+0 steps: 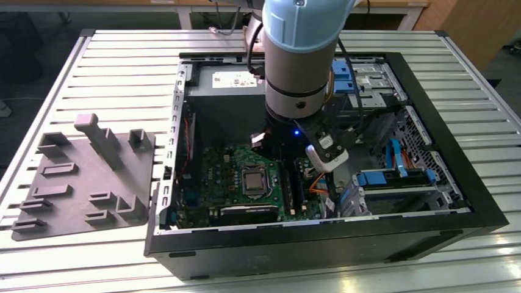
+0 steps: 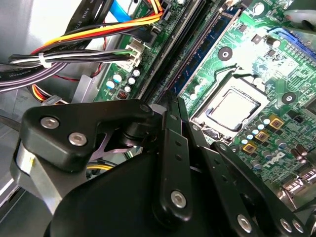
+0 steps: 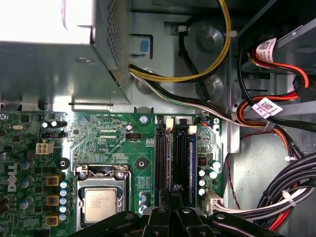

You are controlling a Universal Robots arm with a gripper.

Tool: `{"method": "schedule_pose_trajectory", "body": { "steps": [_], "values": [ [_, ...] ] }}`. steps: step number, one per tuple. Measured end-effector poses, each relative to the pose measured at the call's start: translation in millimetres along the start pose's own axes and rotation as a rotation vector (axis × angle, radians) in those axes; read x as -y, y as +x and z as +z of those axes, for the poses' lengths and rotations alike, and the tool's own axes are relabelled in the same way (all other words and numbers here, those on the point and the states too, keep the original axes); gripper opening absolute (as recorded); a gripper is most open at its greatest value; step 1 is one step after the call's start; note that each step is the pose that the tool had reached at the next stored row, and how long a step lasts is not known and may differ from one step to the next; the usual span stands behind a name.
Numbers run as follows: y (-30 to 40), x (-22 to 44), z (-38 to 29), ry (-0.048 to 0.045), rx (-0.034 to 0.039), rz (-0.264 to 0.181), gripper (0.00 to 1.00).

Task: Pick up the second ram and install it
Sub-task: 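Insert the second ram into the second slot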

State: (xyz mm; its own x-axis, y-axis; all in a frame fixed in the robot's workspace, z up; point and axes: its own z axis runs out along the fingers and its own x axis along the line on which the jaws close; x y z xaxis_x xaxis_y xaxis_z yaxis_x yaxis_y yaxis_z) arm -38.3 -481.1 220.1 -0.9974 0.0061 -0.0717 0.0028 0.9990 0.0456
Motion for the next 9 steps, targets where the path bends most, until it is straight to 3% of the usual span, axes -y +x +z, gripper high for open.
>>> {"method": "schedule_pose_trajectory", "body": {
  "steps": [9],
  "values": [
    [0.1, 0.1, 1.9, -0.0097, -0.0001, 0.001, 0.11]
  ]
}}
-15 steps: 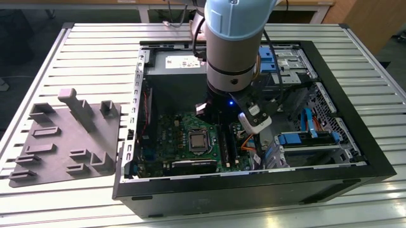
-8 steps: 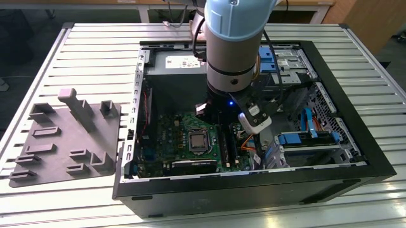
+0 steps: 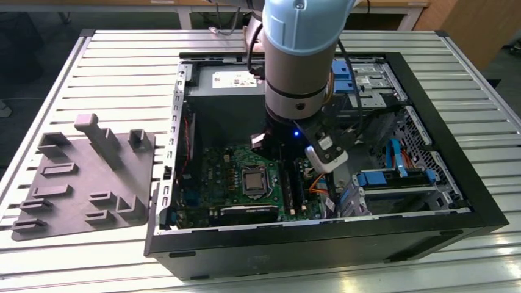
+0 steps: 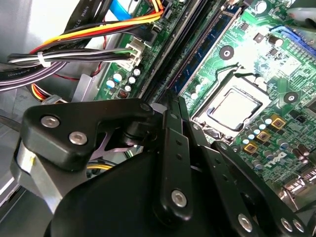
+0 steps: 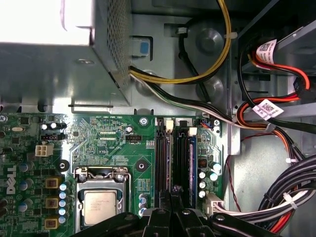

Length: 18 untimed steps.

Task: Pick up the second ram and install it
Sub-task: 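Insert the second ram into the second slot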

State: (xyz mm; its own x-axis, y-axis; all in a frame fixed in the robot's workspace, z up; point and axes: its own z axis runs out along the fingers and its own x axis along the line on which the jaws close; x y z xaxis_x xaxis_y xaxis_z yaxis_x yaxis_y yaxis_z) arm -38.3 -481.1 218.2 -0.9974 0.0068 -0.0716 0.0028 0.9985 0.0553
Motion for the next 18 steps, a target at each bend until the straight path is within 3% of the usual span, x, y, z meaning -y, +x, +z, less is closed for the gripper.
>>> {"method": "schedule_pose_trajectory", "body": {
  "steps": [11, 13, 14, 18],
  "values": [
    [0.1, 0.1, 1.4, -0.0015, 0.0001, 0.0, 0.11],
    [0.1, 0.0, 1.7, -0.002, 0.0001, 0.0, 0.12],
    [0.1, 0.0, 1.6, -0.0018, 0.0002, 0.0, 0.18],
    [0.0, 0.1, 0.7, -0.001, -0.0001, 0.0, 0.18]
  ]
}}
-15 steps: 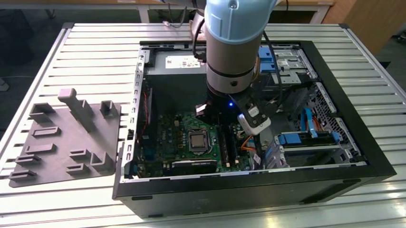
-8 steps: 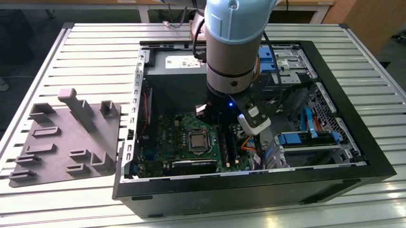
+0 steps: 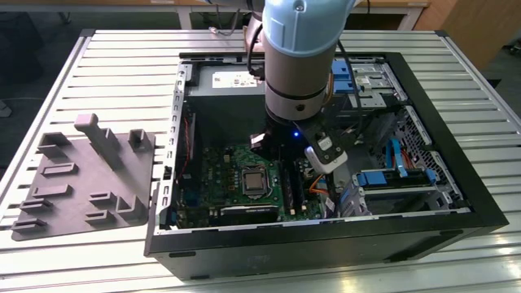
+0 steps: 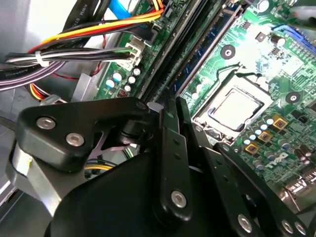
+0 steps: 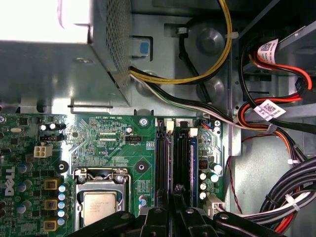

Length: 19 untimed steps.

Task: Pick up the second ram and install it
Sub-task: 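Insert the second ram into the second slot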

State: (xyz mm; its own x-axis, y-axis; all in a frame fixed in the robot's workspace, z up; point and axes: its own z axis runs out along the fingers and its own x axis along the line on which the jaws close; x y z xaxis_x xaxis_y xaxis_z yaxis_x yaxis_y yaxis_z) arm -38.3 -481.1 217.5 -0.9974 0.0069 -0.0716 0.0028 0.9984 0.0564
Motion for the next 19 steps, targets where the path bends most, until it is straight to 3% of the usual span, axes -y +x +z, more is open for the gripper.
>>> {"method": "schedule_pose_trajectory", "body": {
  "steps": [10, 18, 19],
  "values": [
    [-1.2, -1.0, -16.2, 0.0014, 0.0001, 0.0, 0.18],
    [-1.2, -1.0, -16.4, 0.0014, 0.0001, 0.0, 0.17],
    [-1.2, -1.0, -16.4, 0.0013, 0.0001, 0.0, 0.11]
  ]
}}
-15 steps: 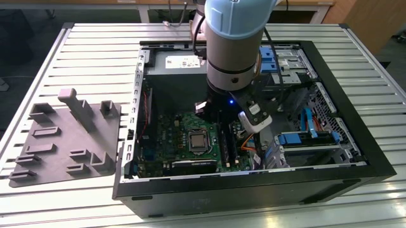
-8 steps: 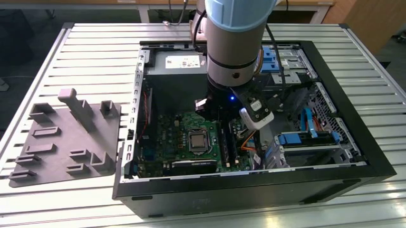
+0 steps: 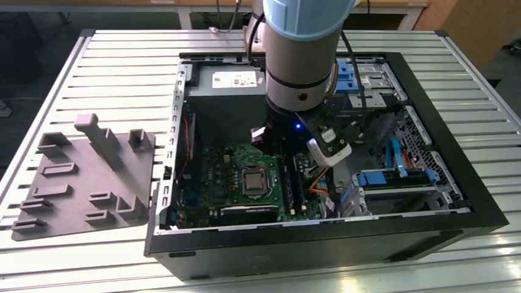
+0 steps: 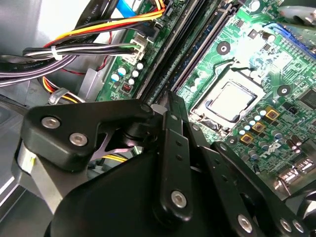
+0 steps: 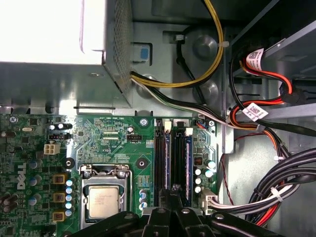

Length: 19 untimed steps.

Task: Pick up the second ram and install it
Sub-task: 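Insert the second ram into the second slot, then press down the second ram until it locks into place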

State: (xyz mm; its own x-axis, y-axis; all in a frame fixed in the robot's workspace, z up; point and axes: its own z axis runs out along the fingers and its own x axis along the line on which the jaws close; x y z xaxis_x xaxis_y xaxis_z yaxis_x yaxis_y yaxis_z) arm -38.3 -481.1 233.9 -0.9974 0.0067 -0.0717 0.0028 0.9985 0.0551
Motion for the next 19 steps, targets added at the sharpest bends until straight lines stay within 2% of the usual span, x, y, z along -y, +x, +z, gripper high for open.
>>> {"method": "schedule_pose_trajectory", "body": {
  "steps": [19],
  "values": [
    [-1.1, -1.8, 0.1, 0.0009, 0.0, 0.0, 0.11]
  ]
}}
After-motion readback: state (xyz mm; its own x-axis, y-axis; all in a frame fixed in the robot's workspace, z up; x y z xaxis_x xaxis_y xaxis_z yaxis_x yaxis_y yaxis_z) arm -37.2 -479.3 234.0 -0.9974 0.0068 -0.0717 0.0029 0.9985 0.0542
